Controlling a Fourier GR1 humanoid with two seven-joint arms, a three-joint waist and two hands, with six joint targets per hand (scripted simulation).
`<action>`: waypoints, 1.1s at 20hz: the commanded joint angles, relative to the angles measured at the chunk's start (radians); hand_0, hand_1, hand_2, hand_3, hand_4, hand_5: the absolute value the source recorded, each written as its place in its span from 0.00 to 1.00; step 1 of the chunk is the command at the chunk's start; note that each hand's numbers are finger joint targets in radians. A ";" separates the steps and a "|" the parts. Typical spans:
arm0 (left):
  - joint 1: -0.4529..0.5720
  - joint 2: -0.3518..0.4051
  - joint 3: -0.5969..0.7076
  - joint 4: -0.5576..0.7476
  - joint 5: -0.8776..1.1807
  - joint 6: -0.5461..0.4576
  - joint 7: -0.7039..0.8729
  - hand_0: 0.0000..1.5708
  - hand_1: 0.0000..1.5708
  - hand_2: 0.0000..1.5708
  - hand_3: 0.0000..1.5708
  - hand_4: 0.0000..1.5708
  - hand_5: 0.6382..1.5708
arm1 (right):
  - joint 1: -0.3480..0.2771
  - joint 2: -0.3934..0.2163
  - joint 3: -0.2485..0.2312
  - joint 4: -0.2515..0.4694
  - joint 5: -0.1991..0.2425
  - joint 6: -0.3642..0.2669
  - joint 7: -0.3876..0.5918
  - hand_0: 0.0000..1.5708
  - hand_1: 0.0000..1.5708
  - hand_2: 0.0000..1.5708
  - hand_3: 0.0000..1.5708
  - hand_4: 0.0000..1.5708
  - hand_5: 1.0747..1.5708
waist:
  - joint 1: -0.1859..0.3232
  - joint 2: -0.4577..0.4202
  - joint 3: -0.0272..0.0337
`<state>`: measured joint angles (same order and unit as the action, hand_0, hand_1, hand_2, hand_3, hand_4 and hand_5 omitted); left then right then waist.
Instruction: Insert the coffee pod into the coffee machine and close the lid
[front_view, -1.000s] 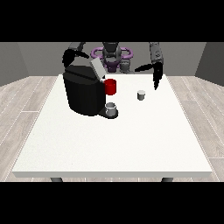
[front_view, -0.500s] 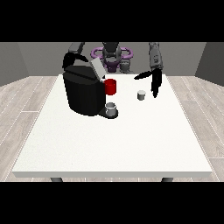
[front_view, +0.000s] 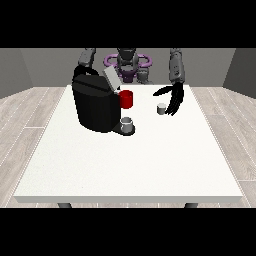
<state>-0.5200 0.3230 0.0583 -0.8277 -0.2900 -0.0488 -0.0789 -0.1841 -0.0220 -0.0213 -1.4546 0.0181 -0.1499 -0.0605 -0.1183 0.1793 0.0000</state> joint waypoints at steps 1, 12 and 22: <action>-0.018 -0.003 -0.002 0.083 -0.051 0.038 -0.036 0.48 0.48 0.52 0.33 0.00 1.00 | 0.016 0.009 0.014 0.026 0.010 0.004 -0.040 0.00 0.00 0.00 0.00 0.27 1.00 | -0.019 0.006 -0.0002; -0.066 0.048 -0.040 0.173 -0.203 0.150 -0.112 0.43 0.43 0.52 0.35 0.00 1.00 | -0.048 -0.038 -0.037 0.026 -0.020 0.022 0.030 0.00 0.00 0.00 0.00 0.28 1.00 | -0.045 0.044 -0.0002; -0.128 0.030 -0.029 0.247 -0.283 0.288 -0.157 0.62 0.62 0.69 0.55 0.21 1.00 | -0.075 0.004 0.012 0.010 0.022 -0.031 0.051 0.00 0.00 0.00 0.00 0.33 1.00 | -0.055 0.059 -0.0005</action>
<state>-0.6114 0.3431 0.0212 -0.6088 -0.5413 0.1754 -0.2069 -0.2300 -0.0275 -0.0141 -1.4319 0.0315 -0.1654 -0.0113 -0.1563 0.1997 0.0002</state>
